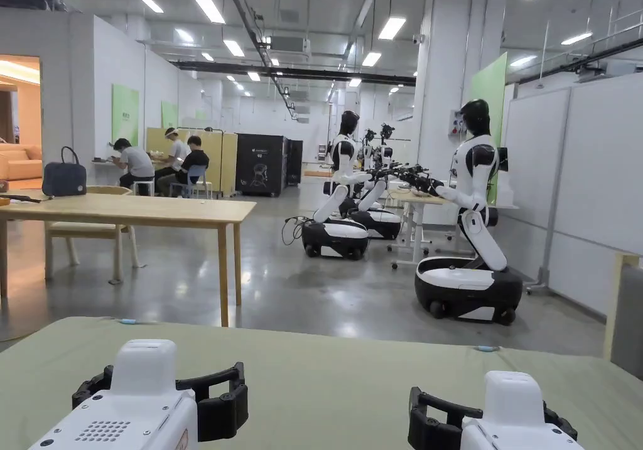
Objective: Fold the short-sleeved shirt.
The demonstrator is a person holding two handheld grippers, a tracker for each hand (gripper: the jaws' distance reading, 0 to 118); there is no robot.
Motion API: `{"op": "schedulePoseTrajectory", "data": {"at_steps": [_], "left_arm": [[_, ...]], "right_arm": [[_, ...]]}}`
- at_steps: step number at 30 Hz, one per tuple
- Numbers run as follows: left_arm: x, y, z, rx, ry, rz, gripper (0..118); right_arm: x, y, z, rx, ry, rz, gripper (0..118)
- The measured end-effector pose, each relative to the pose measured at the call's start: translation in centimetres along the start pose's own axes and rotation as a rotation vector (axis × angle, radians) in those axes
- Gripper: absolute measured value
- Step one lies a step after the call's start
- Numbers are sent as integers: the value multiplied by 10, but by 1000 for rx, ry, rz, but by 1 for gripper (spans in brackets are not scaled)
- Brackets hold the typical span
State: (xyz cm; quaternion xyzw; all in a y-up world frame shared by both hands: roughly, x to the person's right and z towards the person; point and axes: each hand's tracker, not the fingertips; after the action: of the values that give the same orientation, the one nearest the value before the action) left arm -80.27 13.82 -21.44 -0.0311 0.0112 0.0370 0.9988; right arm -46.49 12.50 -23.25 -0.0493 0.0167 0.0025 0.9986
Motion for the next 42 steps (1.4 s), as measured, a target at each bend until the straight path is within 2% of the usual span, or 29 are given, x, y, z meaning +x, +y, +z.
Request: {"op": "schedulePoseTrajectory", "data": {"at_steps": [3,10,15,19,20,21,22,23,24,25,30,34,42], "left_arm": [[-3,-4,0,-22,1,-11,117],[6,-6,-2,-28,2,-20,117],[14,-8,-5,-27,11,-44,117],[20,-9,-3,-33,-11,-52,116],[21,-9,-3,-34,-27,-59,114],[24,-9,-2,-26,-32,-63,104],[27,-10,-4,-31,-28,-73,79],[29,-10,-6,-47,-16,-90,27],[29,-11,-7,-50,-30,-91,0],[29,-11,-7,-52,-45,-90,1],[27,-13,-6,-44,-23,-102,1],[-2,-12,3,-47,52,-82,1],[-111,-28,45,-177,322,-35,1]], "right_arm": [[-3,-1,-5,-43,7,3,118],[1,0,-10,-36,-22,10,118],[4,-3,-10,-37,-28,-18,118],[4,-4,-10,-46,-41,6,118],[4,-5,-9,-46,-45,7,118],[4,-5,-9,-49,-55,5,117],[5,-5,-10,-55,-61,1,108],[5,-5,-11,-67,-81,4,70],[5,-8,-10,-54,-125,13,28],[6,-8,-8,-42,-114,14,4],[5,-7,-8,-43,-79,21,4],[-19,-6,-16,-47,15,31,4],[-140,-23,-35,-94,323,73,4]]}}
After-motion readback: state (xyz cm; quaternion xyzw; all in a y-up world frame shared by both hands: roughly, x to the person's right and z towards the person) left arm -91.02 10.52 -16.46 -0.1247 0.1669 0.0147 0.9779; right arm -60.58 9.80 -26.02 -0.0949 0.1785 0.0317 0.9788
